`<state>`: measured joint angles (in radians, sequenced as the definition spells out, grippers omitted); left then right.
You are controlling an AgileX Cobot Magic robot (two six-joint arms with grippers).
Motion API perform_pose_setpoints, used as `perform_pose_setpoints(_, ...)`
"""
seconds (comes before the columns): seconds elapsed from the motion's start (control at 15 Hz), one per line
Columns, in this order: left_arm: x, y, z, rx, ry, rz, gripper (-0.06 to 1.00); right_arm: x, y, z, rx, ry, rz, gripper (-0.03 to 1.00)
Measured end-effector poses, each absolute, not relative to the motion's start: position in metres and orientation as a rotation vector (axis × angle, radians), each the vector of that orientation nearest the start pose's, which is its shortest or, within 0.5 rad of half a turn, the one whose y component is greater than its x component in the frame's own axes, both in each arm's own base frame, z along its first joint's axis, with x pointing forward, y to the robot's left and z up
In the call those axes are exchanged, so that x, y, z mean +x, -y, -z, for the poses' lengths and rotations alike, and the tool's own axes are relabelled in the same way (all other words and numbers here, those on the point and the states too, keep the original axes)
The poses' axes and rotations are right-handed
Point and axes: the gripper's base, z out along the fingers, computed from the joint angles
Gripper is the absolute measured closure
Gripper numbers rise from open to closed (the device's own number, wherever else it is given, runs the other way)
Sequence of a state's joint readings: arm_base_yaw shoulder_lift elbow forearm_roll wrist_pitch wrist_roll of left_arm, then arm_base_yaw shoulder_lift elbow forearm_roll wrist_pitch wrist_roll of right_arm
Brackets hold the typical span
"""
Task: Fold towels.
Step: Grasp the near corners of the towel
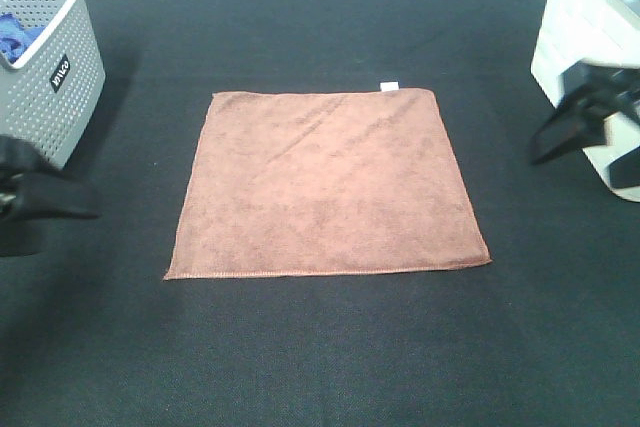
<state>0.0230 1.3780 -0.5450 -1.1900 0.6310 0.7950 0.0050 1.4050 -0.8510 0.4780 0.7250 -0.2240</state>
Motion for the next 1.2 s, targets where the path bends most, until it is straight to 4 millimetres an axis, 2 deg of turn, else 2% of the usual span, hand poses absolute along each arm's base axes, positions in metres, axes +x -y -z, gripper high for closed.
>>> perform_pose_setpoints(0.13,0.249,0.050,-0.167,-0.220,-2.544,0.963,0.20,0.285,-0.034,-0.211,0.087,-2.750,-0.536,0.20)
perform_pose_setpoints(0.27,0.266,0.052,-0.150,-0.224,-2.565,1.019,0.20,0.301,-0.035,-0.192,0.068,-2.797,-0.561,0.20)
perform_pose_setpoints(0.33,0.266,0.052,-0.150,-0.224,-2.565,1.019,0.20,0.301,-0.035,-0.192,0.068,-2.797,-0.561,0.20)
perform_pose_setpoints(0.6,0.292,0.054,-0.118,-0.261,-2.630,1.050,0.20,0.333,-0.038,-0.152,0.010,-2.867,-0.600,0.20)
perform_pose_setpoints(0.8,0.303,0.072,-0.108,-0.191,-2.664,0.998,0.20,0.344,-0.038,-0.133,-0.025,-2.899,-0.609,0.20)
perform_pose_setpoints(0.87,0.303,0.072,-0.108,-0.191,-2.664,0.998,0.20,0.344,-0.038,-0.133,-0.025,-2.899,-0.609,0.20)
perform_pose_setpoints(1.07,0.313,0.074,-0.105,-0.181,-2.660,0.868,0.20,0.347,-0.039,-0.116,-0.033,-2.931,-0.623,0.20)
perform_pose_setpoints(1.2,0.317,0.077,-0.097,-0.181,-2.679,0.866,0.20,0.350,-0.041,-0.109,-0.004,-2.922,-0.661,0.20)
